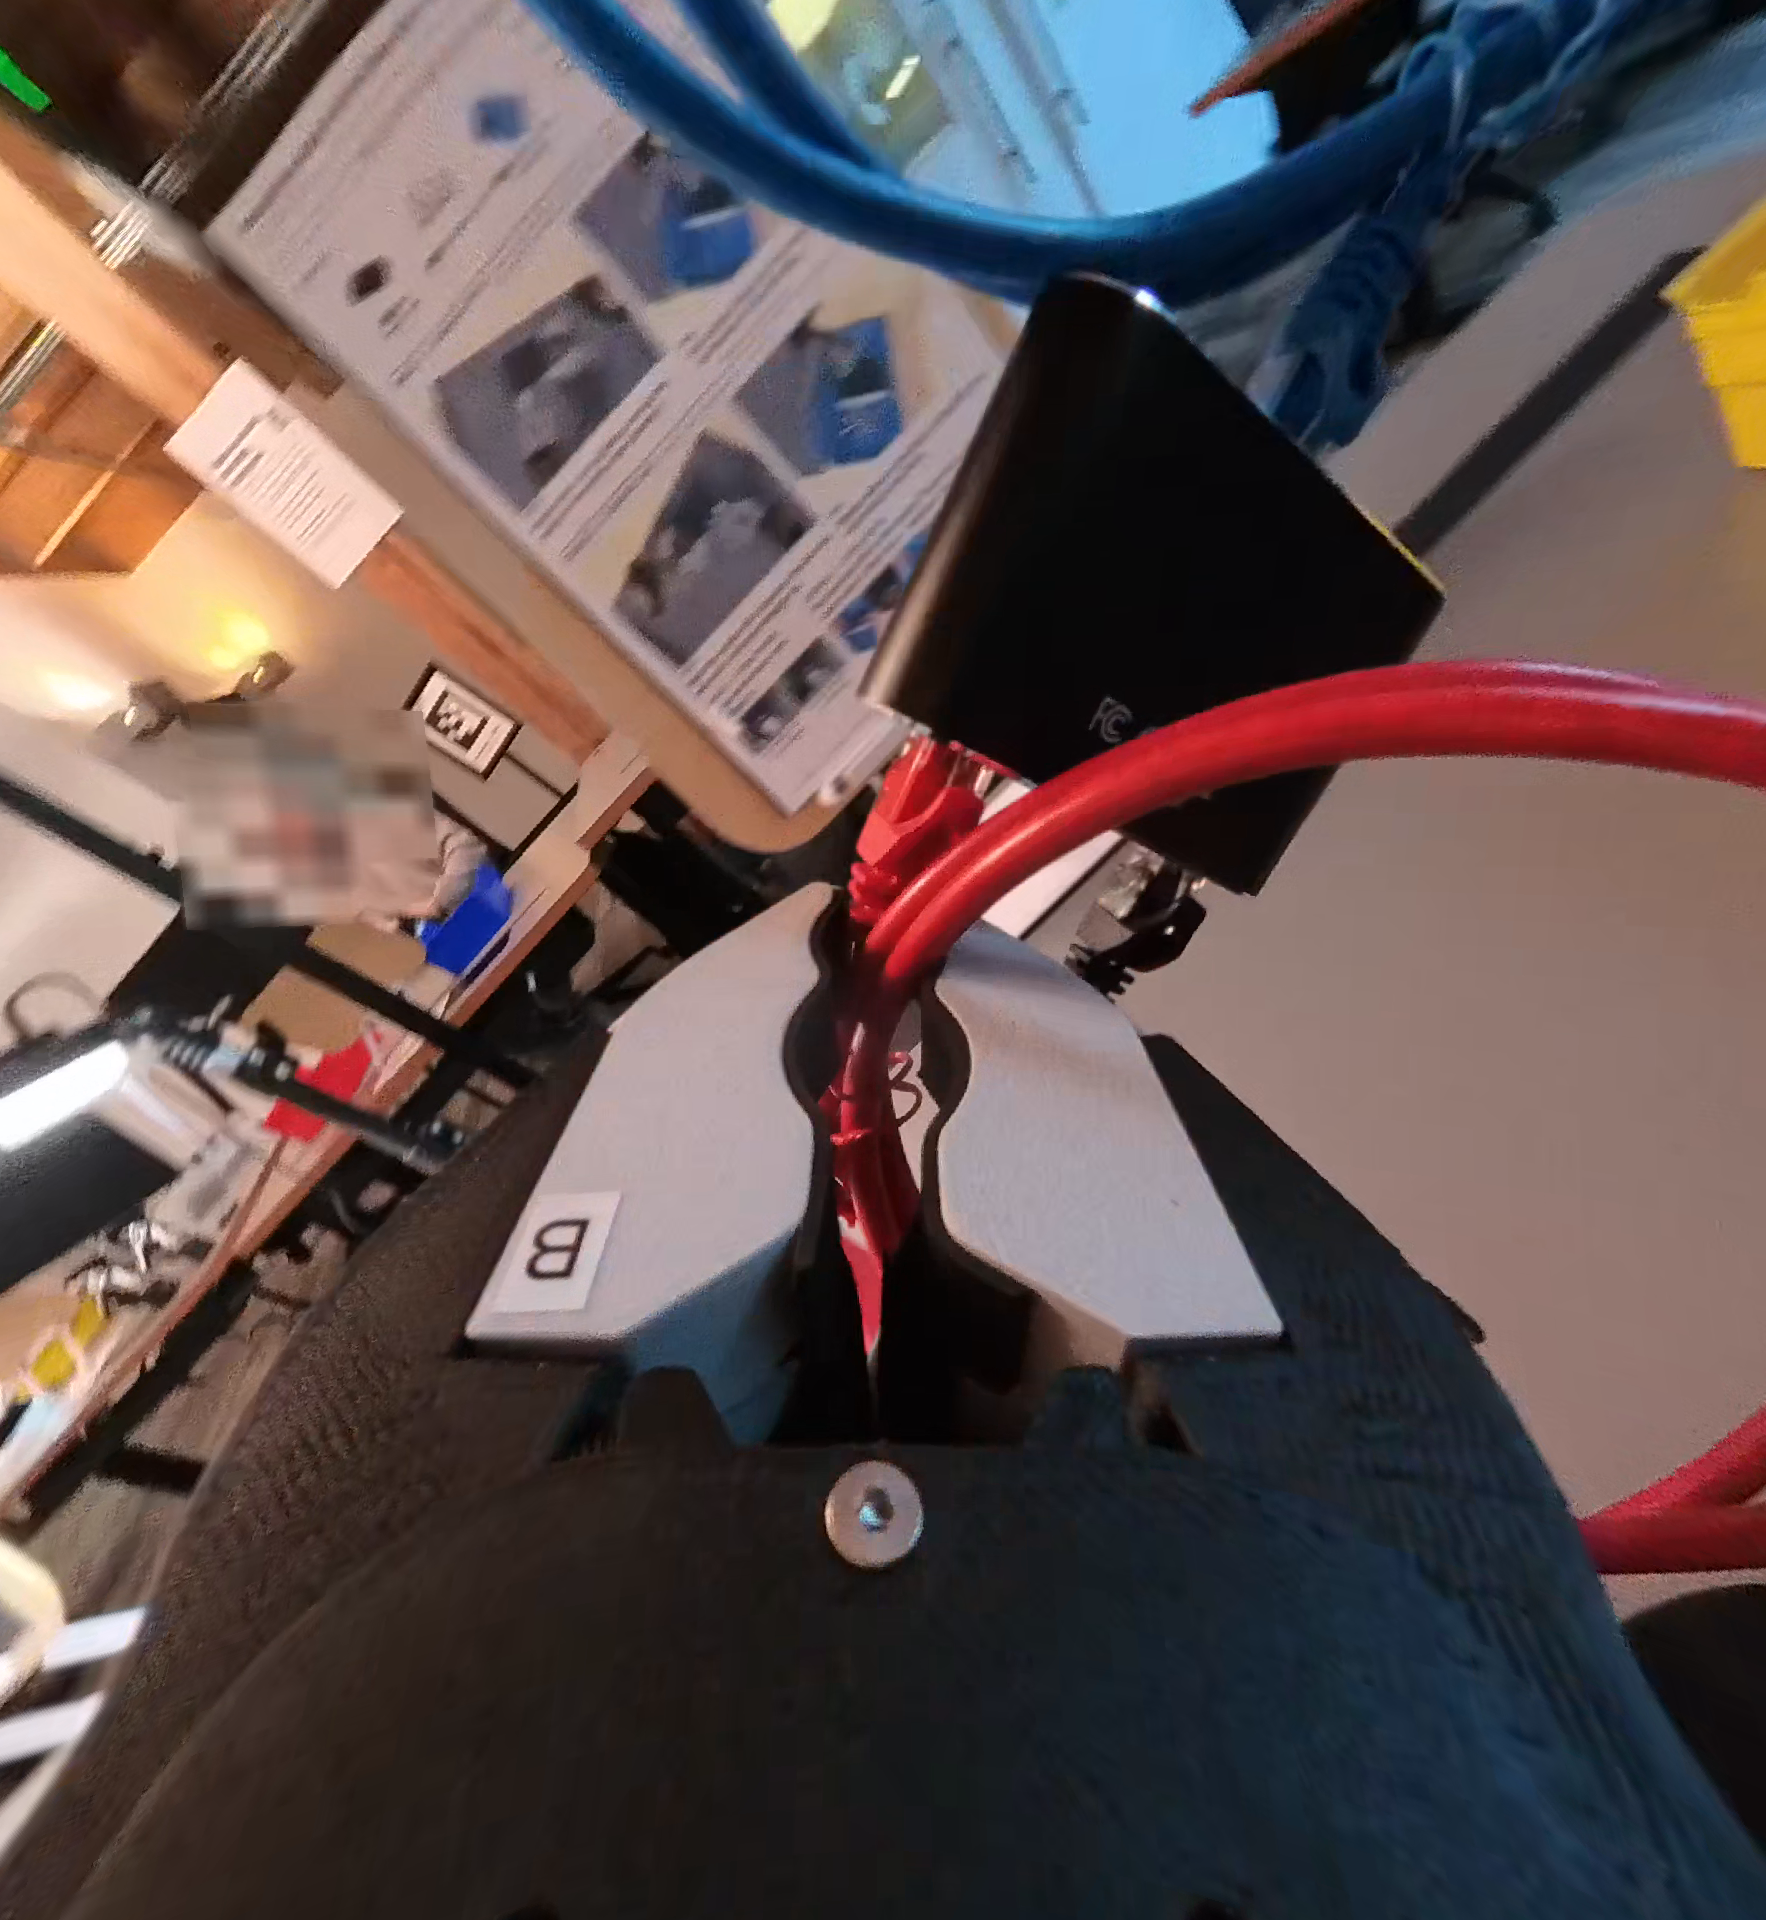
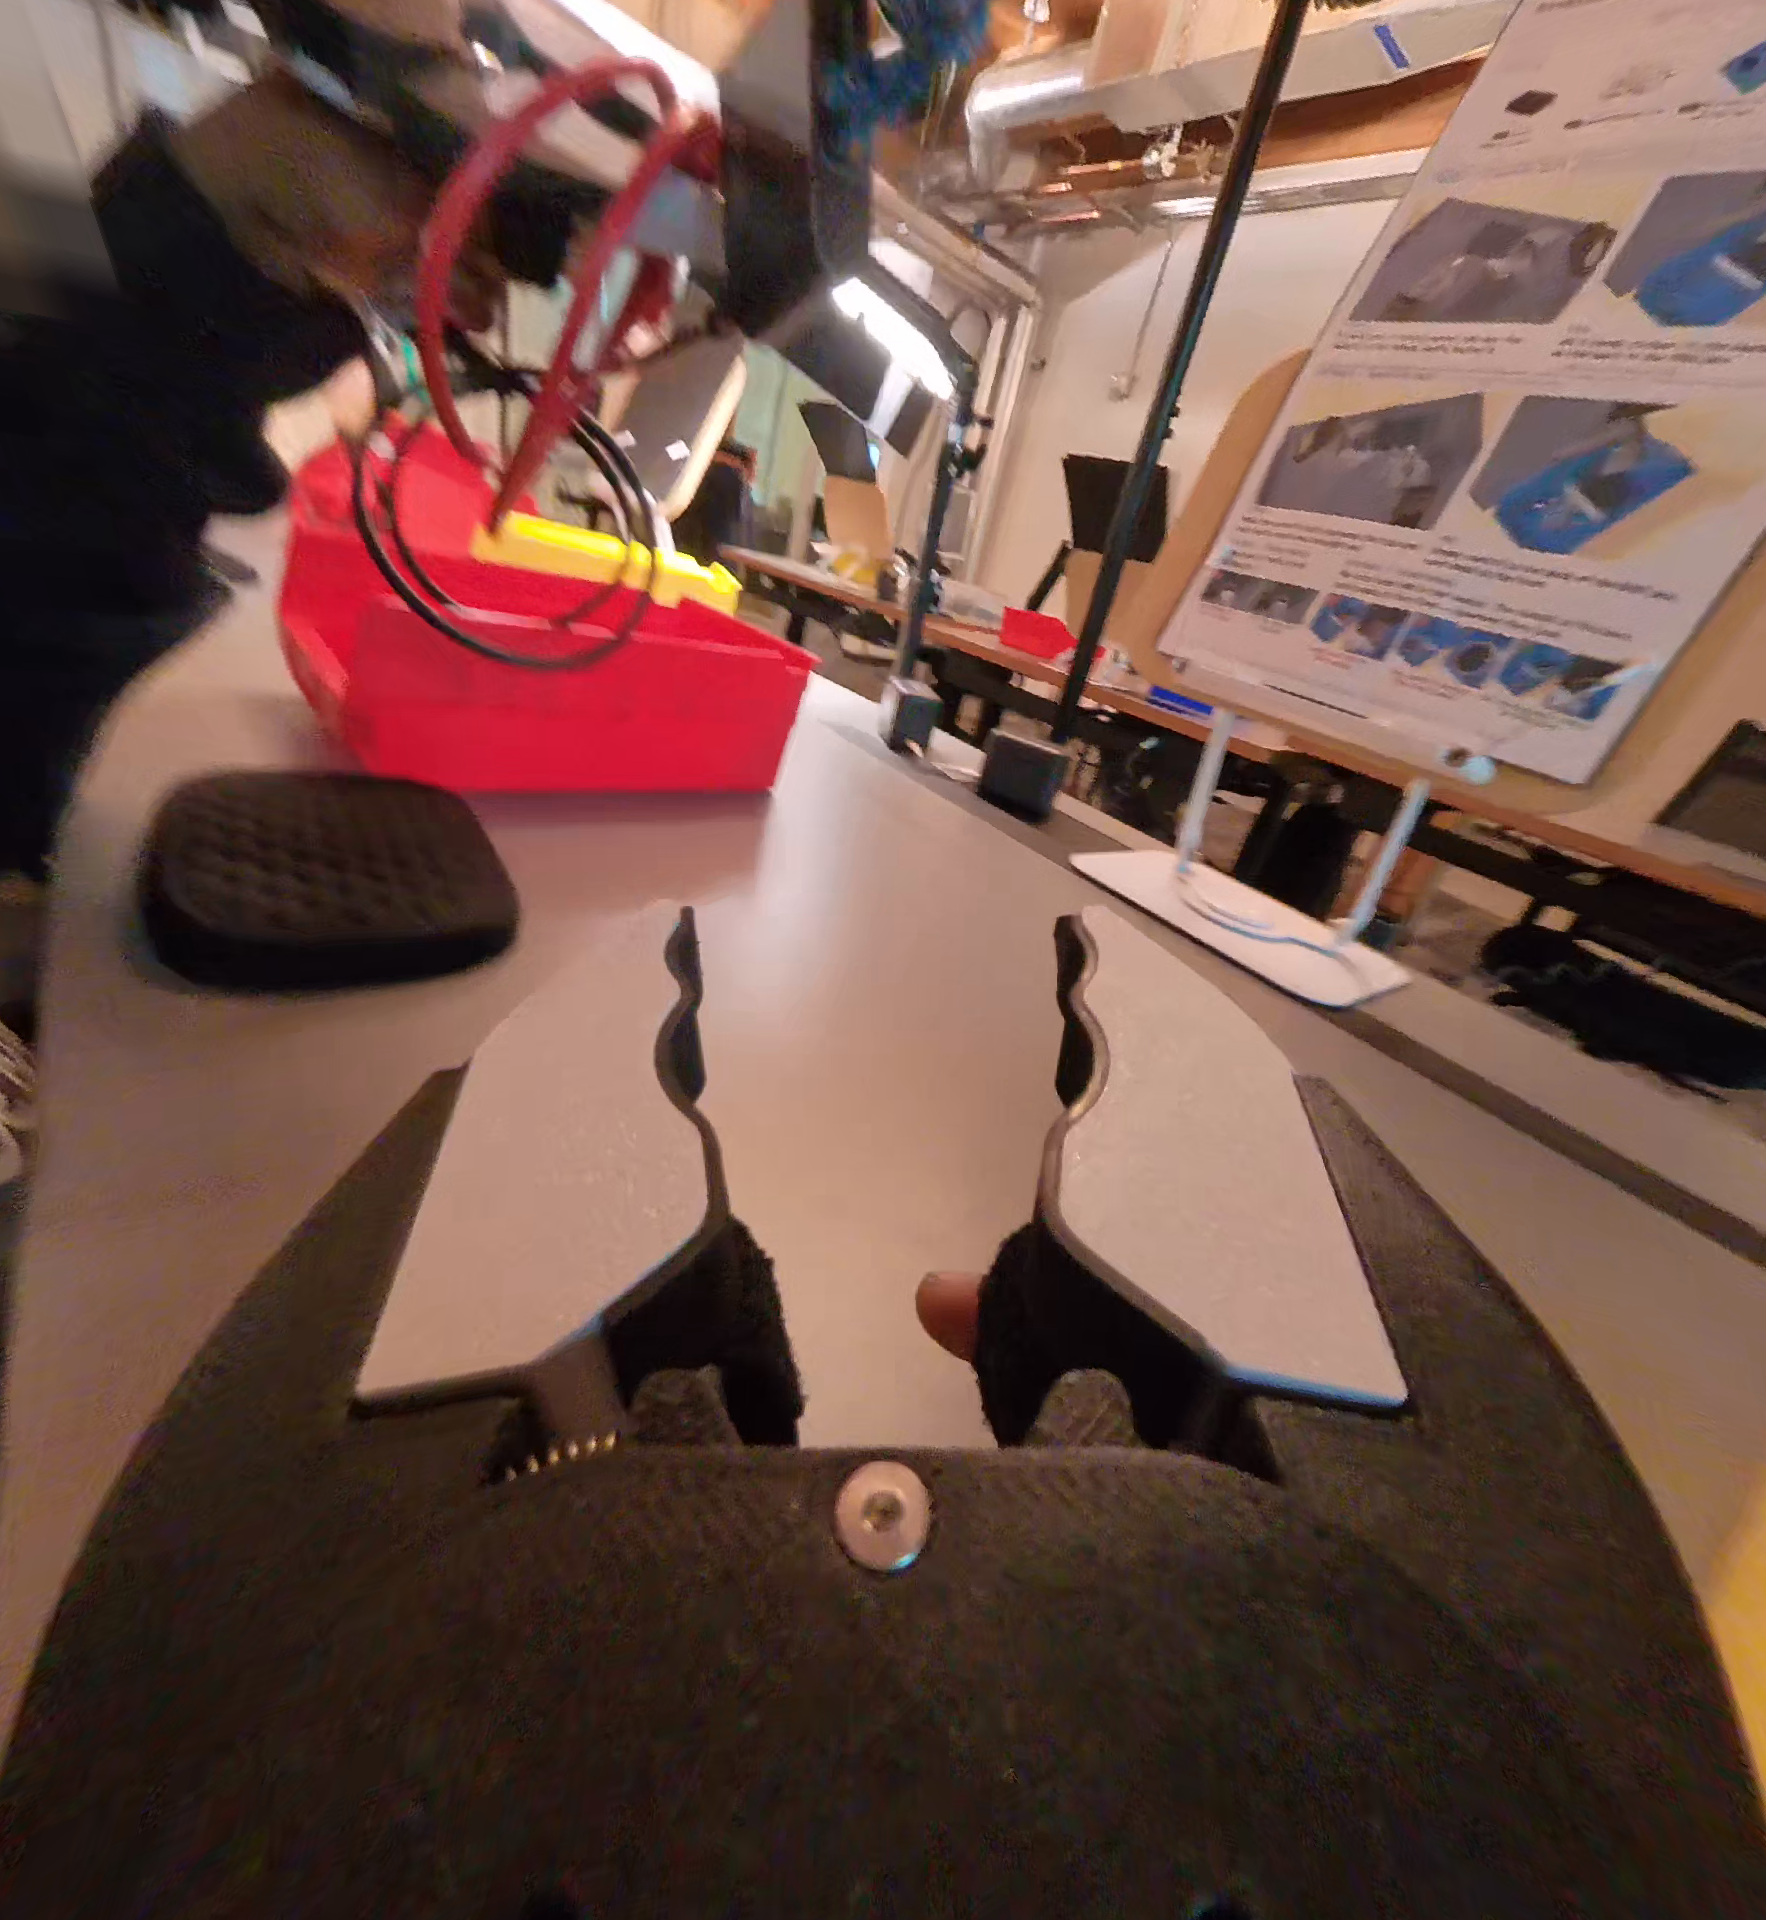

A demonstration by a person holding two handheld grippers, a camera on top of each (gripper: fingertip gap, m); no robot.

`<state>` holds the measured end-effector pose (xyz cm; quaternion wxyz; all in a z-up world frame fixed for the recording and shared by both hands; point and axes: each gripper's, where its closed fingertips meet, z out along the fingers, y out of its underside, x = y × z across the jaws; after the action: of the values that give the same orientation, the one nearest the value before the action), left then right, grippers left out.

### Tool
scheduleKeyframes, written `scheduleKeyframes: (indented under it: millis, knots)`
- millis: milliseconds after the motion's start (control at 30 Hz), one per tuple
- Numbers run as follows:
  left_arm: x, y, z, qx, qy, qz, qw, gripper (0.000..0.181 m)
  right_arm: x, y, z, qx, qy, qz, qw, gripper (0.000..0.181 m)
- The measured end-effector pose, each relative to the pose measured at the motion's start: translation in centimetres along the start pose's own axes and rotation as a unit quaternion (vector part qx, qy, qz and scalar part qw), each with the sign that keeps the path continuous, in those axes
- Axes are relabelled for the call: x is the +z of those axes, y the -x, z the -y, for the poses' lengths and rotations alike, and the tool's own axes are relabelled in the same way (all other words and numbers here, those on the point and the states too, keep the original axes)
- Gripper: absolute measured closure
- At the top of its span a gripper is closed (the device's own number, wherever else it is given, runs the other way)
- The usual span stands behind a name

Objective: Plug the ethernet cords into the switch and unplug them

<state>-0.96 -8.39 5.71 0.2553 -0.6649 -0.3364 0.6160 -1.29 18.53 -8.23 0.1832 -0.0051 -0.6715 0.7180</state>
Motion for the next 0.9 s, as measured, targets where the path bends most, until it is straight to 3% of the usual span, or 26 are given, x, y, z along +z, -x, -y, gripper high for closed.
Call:
scheduleKeyframes:
  millis: [133,300,400,667,800,900]
  knots:
    - [0.8,-3.9,3.9,0.058,-0.023,-0.032,0.998,0.171,1.6,2.5,1.3,0.060,-0.033,0.040,0.997,0.115]
    - [0.2,-3.9,8.8,0.084,-0.064,-0.035,0.994,0.172,2.1,3.1,0.2,0.053,-0.006,0.051,0.997,0.114]
    - [-0.2,-5.0,10.0,0.080,-0.072,-0.067,0.992,0.171,1.6,2.2,0.9,0.075,-0.027,0.039,0.996,0.115]
    - [0.7,-16.4,5.6,0.039,-0.056,-0.244,0.967,0.171,0.2,0.9,3.9,0.220,-0.141,0.056,0.964,0.114]
    - [1.5,-20.6,3.4,0.017,-0.036,-0.299,0.954,0.171,1.0,1.4,3.2,0.235,-0.128,0.064,0.961,0.111]
    - [1.3,-23.7,2.3,0.006,-0.028,-0.350,0.936,0.171,1.5,1.2,2.4,0.230,-0.114,0.042,0.966,0.119]
